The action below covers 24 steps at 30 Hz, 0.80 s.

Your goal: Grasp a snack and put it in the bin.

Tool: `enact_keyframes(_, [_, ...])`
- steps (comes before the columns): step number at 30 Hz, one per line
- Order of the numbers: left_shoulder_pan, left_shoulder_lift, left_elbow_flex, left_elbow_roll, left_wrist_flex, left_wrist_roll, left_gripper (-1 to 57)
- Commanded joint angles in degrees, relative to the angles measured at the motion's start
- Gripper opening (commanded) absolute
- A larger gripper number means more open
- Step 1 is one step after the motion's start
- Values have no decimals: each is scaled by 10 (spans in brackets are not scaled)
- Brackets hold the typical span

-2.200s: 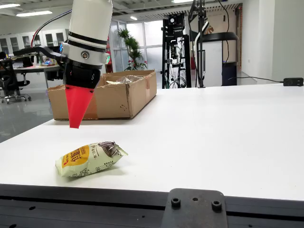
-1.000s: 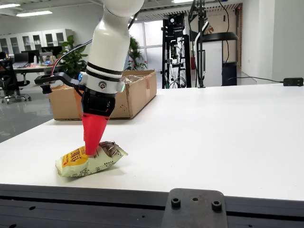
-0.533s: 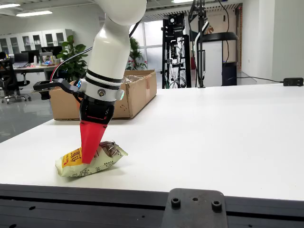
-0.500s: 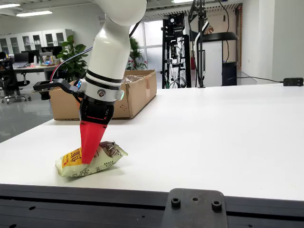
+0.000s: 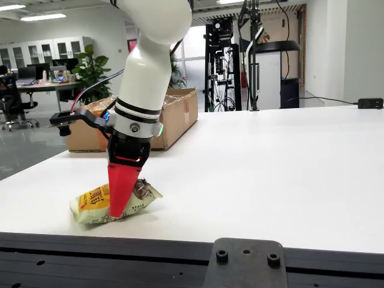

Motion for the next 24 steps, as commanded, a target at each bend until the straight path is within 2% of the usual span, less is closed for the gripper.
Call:
enact_keyframes(1, [-3,7,-11,1,0,0,469])
enact_keyframes(13, [-6,10,-22,-3,1,0,275])
enact_keyframes(24, [2,-40,-10,-2,5,0,215])
